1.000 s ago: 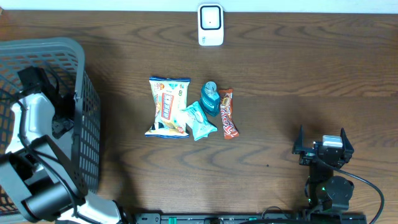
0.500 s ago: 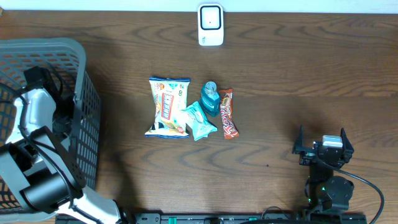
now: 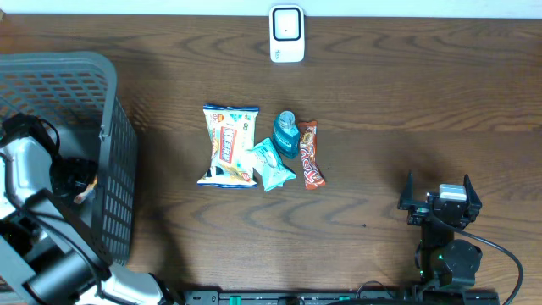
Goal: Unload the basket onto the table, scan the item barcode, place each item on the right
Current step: 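Reach the left gripper into the basket and grasp the orange Kleenex pack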
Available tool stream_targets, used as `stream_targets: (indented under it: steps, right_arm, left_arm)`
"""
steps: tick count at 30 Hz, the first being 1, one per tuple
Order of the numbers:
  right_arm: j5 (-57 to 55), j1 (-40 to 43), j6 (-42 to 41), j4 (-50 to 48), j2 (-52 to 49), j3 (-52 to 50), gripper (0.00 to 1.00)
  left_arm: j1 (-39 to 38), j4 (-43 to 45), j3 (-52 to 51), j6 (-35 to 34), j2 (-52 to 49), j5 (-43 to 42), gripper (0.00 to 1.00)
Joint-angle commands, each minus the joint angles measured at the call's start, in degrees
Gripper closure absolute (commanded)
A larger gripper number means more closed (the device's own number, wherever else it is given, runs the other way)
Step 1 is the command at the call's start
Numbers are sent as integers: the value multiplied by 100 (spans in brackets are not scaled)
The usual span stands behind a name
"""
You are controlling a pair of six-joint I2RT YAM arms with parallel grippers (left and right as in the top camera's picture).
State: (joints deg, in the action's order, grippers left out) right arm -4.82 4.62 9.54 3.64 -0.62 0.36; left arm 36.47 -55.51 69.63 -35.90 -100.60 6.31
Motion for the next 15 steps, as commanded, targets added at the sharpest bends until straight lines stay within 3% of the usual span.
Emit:
stream_targets:
  steps: [1,7,15]
  right_arm:
    - [-44,22,39,20,24,-4,1]
    - [-44,22,39,20,24,-4,1]
    - [-44,22,39,20,24,-4,1]
  left_arm:
    - [11,-59,-39,-127,544,190,2]
    - [11,-55,-39,-127,981,188,2]
    - [11,125,-111,-13,649,164,2]
